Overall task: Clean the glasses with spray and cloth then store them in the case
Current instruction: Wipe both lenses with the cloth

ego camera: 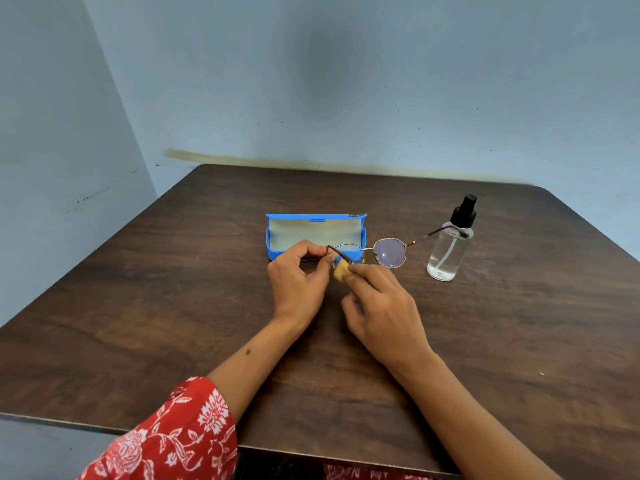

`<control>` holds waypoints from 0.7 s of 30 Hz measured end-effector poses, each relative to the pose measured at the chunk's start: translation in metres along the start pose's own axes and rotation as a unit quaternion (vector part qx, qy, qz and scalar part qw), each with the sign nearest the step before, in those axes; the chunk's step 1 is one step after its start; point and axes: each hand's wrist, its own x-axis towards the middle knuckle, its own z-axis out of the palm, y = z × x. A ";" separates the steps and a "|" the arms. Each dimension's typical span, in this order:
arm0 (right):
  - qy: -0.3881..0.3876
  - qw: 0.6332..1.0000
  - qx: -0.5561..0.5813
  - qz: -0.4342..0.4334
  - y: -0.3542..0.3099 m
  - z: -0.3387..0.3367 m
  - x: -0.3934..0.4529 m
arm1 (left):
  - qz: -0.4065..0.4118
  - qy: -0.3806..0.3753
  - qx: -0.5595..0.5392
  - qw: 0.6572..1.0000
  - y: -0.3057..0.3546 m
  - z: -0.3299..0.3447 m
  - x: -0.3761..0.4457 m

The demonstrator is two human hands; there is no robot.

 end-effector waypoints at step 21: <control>-0.003 0.999 -0.025 0.032 0.000 -0.001 0.002 | 0.001 0.000 -0.003 1.000 0.001 0.001 -0.001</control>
